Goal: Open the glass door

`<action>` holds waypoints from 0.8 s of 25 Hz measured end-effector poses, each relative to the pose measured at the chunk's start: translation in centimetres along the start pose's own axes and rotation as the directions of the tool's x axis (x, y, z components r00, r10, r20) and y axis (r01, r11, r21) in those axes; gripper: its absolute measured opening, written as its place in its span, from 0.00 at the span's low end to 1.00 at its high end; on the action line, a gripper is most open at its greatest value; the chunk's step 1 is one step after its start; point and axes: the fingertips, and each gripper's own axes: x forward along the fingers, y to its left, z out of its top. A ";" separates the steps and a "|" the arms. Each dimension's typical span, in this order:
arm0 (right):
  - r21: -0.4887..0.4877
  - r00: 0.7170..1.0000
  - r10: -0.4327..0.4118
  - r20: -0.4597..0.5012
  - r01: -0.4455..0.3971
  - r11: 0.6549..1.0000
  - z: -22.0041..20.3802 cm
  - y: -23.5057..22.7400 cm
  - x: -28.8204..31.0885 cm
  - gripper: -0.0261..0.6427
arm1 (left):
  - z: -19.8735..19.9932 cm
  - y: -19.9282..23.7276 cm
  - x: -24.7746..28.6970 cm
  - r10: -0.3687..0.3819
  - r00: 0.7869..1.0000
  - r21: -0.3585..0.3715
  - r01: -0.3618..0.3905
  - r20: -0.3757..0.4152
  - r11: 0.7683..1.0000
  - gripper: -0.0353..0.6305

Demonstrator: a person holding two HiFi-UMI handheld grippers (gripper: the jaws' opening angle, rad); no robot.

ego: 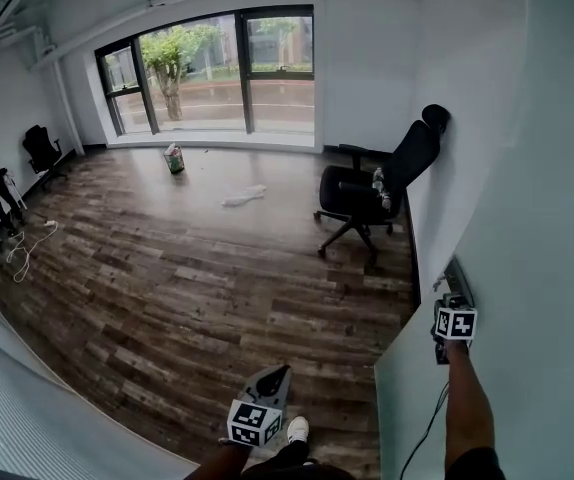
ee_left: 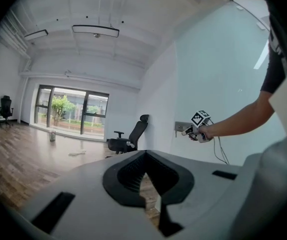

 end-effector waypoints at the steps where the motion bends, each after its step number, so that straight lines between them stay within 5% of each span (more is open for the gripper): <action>1: 0.006 1.000 -0.009 -0.002 0.009 1.000 0.1 -0.9 0.2 0.07 | 0.1 0.4 0.5 0.003 1.000 -0.005 -0.003 0.000 1.000 0.06; 20: 0.097 0.992 -0.119 -0.027 0.122 0.988 -0.3 -13.5 2.1 0.07 | -0.3 2.9 6.7 0.006 0.999 -0.004 -0.006 -0.050 1.000 0.06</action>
